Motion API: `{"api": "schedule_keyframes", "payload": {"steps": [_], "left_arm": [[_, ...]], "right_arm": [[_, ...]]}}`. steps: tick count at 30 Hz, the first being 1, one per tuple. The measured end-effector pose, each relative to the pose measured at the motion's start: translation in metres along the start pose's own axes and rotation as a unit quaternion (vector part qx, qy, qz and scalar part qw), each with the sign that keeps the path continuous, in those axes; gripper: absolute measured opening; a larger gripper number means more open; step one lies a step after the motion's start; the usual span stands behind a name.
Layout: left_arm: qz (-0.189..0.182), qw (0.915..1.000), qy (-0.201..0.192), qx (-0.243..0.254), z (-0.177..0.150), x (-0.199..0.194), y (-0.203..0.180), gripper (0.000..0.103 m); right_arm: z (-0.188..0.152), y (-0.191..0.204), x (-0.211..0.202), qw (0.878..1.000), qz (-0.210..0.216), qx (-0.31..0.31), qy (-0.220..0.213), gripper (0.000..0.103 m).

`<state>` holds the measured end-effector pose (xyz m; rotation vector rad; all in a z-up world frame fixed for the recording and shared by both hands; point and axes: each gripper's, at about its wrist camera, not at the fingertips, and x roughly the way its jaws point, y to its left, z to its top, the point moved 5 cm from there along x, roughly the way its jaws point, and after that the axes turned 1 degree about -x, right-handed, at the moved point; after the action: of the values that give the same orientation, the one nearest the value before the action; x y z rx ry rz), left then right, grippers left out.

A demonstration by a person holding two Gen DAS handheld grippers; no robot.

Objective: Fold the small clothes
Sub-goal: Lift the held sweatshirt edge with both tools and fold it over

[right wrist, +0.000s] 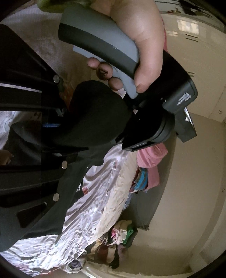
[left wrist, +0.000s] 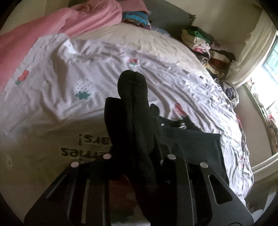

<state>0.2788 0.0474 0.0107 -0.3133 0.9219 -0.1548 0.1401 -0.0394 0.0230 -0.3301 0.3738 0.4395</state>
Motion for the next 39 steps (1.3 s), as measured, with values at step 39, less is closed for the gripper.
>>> {"api": "schedule_keyframes", "payload": {"steps": [39], "left_arm": [[-0.009,0.9983,-0.030,0.049,-0.037,-0.006,-0.129,0.018]], "right_arm": [[-0.047,-0.098,-0.064,0.995,-0.059,0.085,-0.016,0.014]]}}
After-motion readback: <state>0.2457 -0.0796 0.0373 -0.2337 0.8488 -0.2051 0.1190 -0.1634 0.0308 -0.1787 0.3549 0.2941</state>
